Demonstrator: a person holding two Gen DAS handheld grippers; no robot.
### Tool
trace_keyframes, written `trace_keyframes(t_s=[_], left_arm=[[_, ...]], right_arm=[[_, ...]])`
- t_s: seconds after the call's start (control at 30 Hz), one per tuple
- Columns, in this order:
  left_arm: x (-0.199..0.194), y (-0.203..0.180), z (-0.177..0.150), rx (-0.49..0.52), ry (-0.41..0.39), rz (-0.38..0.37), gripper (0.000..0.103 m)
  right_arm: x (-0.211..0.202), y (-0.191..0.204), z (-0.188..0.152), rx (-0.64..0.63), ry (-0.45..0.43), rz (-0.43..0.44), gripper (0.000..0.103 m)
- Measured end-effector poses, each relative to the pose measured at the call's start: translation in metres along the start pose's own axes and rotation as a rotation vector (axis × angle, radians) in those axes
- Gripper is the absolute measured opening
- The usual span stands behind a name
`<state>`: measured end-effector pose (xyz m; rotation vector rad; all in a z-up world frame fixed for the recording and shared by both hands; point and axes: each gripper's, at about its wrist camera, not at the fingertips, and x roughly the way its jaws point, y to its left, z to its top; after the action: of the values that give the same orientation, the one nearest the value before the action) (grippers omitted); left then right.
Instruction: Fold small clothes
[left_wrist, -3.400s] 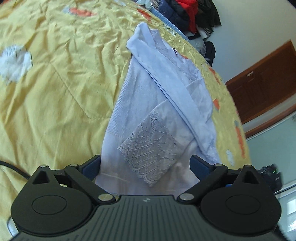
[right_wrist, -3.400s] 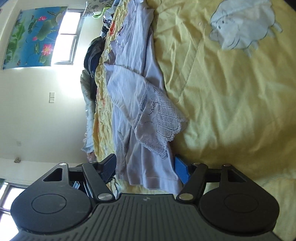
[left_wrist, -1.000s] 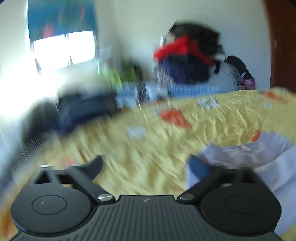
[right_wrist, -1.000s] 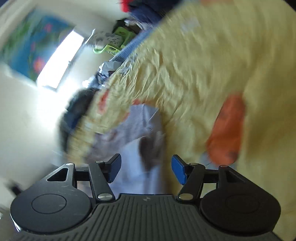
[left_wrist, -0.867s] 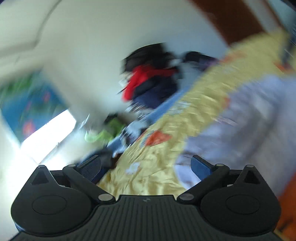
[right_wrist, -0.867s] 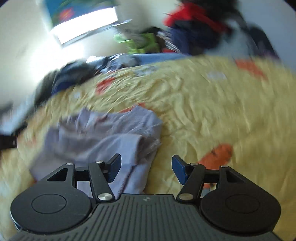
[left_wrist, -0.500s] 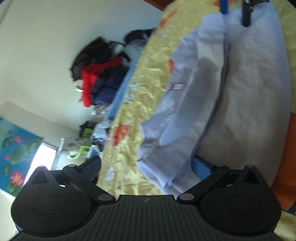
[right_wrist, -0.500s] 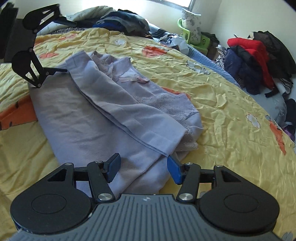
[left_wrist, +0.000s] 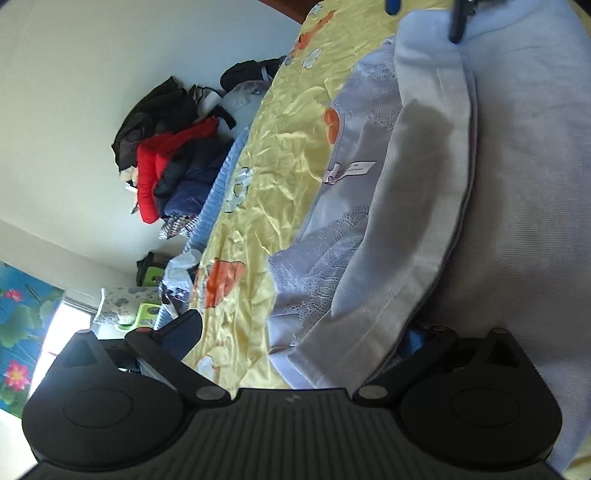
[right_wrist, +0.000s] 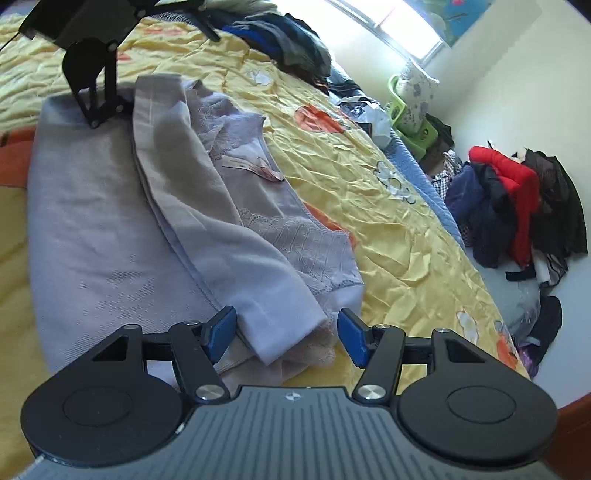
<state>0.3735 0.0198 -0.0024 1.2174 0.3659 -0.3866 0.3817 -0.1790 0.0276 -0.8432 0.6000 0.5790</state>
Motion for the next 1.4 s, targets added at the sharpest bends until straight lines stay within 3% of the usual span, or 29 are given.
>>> trace_keyframes(t_s=[0.1,0.23,0.3,0.4,0.47,0.63,0.7,0.9,1.1,1.2,1.27,1.33,1.4], left_arm=[[-0.011,0.002,0.0,0.035,-0.034,-0.045,0.103],[-0.013,-0.004,-0.001,0.129,-0.053,-0.061,0.103],[-0.009,-0.003,0.003,0.12,-0.057,-0.063,0.102],[-0.001,0.001,0.008,0.082,-0.042,-0.091,0.073],[0.003,0.0,0.007,0.089,-0.03,-0.094,0.062],[0.009,0.011,0.005,-0.008,-0.017,-0.119,0.061],[0.012,0.015,0.005,-0.03,-0.007,-0.131,0.061],[0.011,0.014,0.007,-0.011,-0.019,-0.106,0.061],[0.016,0.026,0.01,-0.087,-0.019,-0.126,0.062],[0.019,0.031,0.01,-0.122,-0.004,-0.11,0.062],[0.017,0.032,0.009,-0.129,-0.012,-0.108,0.062],[0.016,0.03,0.007,-0.119,-0.022,-0.12,0.062],[0.018,0.027,0.007,-0.104,-0.024,-0.121,0.062]], right_arm=[[-0.002,0.003,0.004,-0.048,0.02,0.063,0.056],[-0.007,0.008,0.005,-0.133,0.052,0.11,0.056],[-0.002,0.009,0.008,-0.153,0.041,0.105,0.06],[0.005,0.01,0.016,-0.16,0.043,0.08,0.061],[0.006,0.012,0.015,-0.202,0.033,0.065,0.061],[0.006,-0.008,0.01,-0.117,0.016,-0.057,0.058],[0.003,-0.008,0.007,-0.115,0.007,-0.017,0.055],[0.004,0.022,0.003,-0.343,0.003,-0.032,0.052],[0.012,0.037,0.009,-0.484,-0.009,-0.068,0.053],[0.018,0.014,0.025,-0.34,-0.007,-0.131,0.055],[0.019,-0.001,0.03,-0.235,0.005,-0.115,0.055],[0.019,0.004,0.023,-0.276,0.012,-0.057,0.055],[0.021,0.016,0.016,-0.357,0.005,-0.053,0.054]])
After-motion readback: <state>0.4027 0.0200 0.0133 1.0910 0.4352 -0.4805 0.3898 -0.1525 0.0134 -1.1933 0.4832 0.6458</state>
